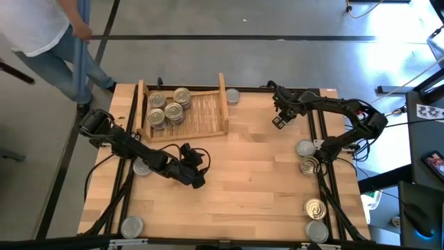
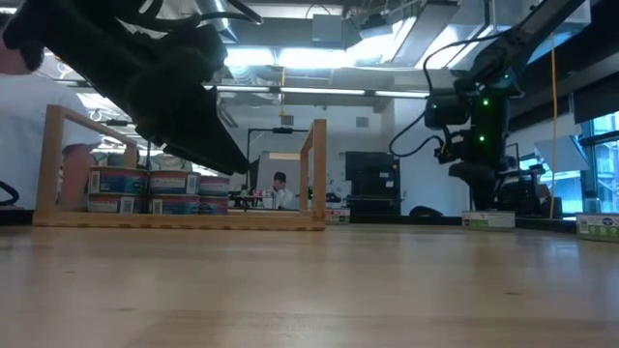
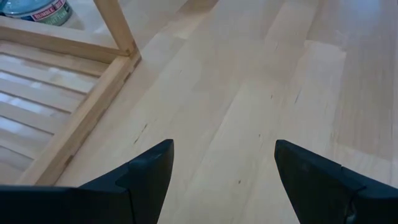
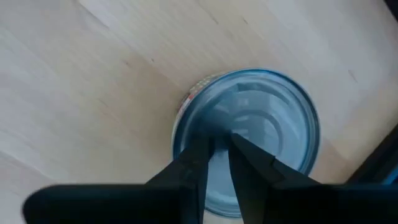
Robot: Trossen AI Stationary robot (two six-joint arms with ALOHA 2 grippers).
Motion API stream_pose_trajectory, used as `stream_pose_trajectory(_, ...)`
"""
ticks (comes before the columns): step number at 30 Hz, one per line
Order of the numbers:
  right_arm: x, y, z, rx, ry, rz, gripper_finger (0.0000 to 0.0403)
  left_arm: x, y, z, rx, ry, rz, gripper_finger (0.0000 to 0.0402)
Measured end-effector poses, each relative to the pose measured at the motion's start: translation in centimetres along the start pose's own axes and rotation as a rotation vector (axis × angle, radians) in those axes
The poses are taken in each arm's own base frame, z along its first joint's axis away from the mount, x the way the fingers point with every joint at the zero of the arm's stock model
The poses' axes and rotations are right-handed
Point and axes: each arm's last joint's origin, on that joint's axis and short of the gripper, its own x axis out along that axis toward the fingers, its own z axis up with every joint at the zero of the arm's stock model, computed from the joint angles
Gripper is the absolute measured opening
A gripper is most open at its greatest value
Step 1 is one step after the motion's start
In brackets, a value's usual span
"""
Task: Stack canned seafood by type on shelf
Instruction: Move the green tuna can from the top right to the center
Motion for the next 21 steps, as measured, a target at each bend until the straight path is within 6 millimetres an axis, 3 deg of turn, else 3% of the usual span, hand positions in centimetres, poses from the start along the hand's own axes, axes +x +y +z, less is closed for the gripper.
stream_pose_trajectory(21,-1.9,9.6,-1.1,-0.314,-0.173,0.167,0.0067,0.4,0.4,0.2,-0.020,0.001,0.017,0.0276)
